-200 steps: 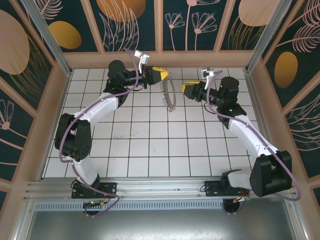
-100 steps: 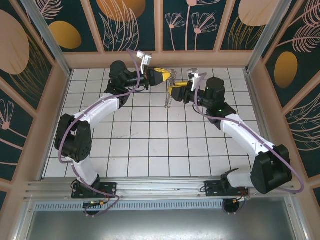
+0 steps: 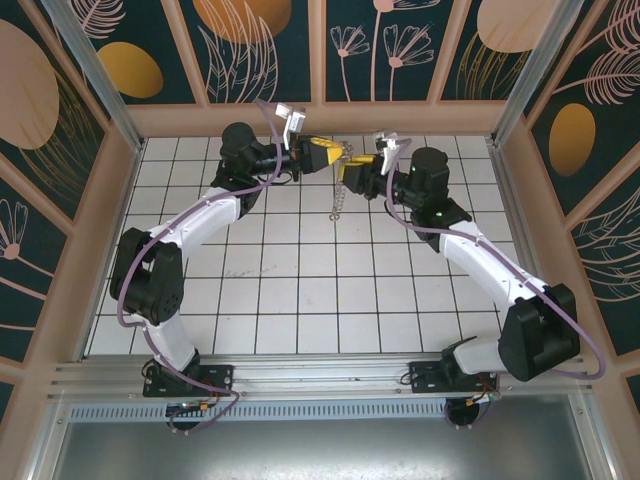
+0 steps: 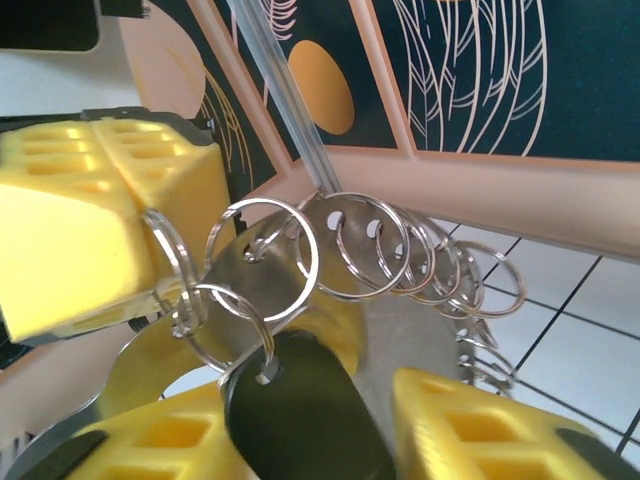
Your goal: Put the keys on the keyring
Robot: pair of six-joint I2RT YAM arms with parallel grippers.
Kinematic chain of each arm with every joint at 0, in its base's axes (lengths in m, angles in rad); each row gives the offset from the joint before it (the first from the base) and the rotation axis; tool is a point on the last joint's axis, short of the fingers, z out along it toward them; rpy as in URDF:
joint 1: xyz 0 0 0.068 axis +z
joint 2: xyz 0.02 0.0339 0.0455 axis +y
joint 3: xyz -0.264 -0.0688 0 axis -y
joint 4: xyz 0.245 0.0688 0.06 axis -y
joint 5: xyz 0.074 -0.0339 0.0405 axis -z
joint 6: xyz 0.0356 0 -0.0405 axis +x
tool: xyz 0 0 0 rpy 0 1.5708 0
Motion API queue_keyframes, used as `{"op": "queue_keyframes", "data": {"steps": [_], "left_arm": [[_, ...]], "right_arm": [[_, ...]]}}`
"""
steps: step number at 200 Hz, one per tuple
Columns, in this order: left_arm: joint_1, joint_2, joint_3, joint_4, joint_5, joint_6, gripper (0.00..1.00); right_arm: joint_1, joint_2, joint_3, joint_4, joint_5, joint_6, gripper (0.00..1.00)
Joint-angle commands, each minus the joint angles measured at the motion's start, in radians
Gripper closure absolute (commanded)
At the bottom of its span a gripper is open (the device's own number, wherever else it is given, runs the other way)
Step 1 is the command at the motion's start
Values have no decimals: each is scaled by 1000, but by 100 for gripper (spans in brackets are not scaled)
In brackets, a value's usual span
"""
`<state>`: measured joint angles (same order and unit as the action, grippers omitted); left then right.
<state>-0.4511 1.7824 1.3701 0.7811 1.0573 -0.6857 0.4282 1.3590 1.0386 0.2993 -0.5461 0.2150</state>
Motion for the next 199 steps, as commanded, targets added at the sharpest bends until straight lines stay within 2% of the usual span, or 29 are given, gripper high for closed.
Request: {"op": "queue_keyframes", "data": {"steps": [1,19,57,141,199], "left_arm": [[-6,-45,1,37,-4,5,100],[-5,-49,0,36,-10,7,100],[-6,-56,-9,41,-43,7,100],[-7,-63,-29,65,-88,-3,100],[-12,-61,-44,106,-101,-33,100]], "right_arm": [[5,8,40,-13,-15,-25,71],[7,2,37,-26,-18,-30,83],[18,-15,27,-43,-20,-35,100],[113,-19,24,-77,6,-59,100],[113,28,55,-64,3,-48,100]]}}
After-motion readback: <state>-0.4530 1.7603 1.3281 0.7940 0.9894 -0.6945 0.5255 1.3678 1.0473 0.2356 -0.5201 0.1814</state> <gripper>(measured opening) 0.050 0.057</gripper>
